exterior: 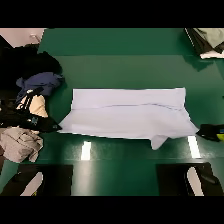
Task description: Fold the shirts.
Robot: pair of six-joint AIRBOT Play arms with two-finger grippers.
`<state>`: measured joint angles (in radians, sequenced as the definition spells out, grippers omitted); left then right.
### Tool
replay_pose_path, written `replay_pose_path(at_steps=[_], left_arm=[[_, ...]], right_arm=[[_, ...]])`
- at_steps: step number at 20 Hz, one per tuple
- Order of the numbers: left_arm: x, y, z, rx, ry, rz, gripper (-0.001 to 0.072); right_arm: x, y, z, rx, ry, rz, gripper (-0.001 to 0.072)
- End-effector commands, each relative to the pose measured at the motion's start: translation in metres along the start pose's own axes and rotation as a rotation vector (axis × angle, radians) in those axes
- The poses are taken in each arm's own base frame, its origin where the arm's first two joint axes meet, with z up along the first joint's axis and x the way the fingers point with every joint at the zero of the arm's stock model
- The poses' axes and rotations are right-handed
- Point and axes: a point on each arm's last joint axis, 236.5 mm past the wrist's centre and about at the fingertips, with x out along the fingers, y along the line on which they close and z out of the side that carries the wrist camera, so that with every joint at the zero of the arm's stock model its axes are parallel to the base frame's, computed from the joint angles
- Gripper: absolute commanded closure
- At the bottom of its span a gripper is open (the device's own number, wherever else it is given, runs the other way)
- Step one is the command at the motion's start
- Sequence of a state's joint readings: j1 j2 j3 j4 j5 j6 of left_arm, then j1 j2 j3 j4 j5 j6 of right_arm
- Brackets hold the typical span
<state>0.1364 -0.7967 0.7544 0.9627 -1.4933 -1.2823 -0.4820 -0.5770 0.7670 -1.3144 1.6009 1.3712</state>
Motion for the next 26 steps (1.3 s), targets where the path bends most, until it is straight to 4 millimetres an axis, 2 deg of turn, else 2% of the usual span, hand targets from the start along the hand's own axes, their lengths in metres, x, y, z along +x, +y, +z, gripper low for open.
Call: replay_pose_path(at_steps=[1,4,8,12,16,19,20,21,22,23,24,26], left_arm=[[-0.015,-0.011,0.014,0.01,-0.084,0.004,0.0684],[-0.021,0.004,0.064,0.0,-0.257,0.05,0.0684],[-0.007,0.032,0.11,-0.07,-0.327,0.071,0.0683],[0.021,0.057,0.139,-0.154,-0.301,0.054,0.0683],[0.048,0.08,0.166,-0.216,-0.268,0.033,0.0682],[0.055,0.089,0.193,-0.214,-0.293,0.022,0.0682],[0.054,0.093,0.204,-0.217,-0.314,0.025,0.066],[0.052,0.095,0.215,-0.224,-0.343,0.025,0.0361],[0.049,0.096,0.226,-0.245,-0.38,0.018,0.0098],[0.043,0.095,0.238,-0.266,-0.423,0.01,0.0097],[0.036,0.092,0.246,-0.262,-0.45,0.005,0.0099],[0.028,0.078,0.249,-0.23,-0.436,-0.021,0.0099]], right_arm=[[-0.037,0.013,0.027,-0.073,-0.114,-0.023,0.0698],[-0.032,0.029,0.067,-0.158,-0.126,-0.002,0.0698],[-0.004,0.04,0.112,-0.201,-0.073,0.014,0.0698],[0.034,0.05,0.148,-0.223,-0.043,0.026,0.0698],[0.069,0.06,0.173,-0.237,-0.004,0.035,0.0697],[0.091,0.064,0.202,-0.169,-0.034,0.042,0.0695],[0.096,0.064,0.214,-0.131,-0.063,0.042,0.0695],[0.098,0.063,0.226,-0.096,-0.098,0.042,0.0691],[0.098,0.066,0.239,-0.074,-0.134,0.064,0.0652],[0.096,0.071,0.251,-0.042,-0.169,0.106,0.0407],[0.091,0.075,0.261,-0.006,-0.191,0.153,0.0223],[0.074,0.082,0.267,-0.009,-0.204,0.248,0.0215]])
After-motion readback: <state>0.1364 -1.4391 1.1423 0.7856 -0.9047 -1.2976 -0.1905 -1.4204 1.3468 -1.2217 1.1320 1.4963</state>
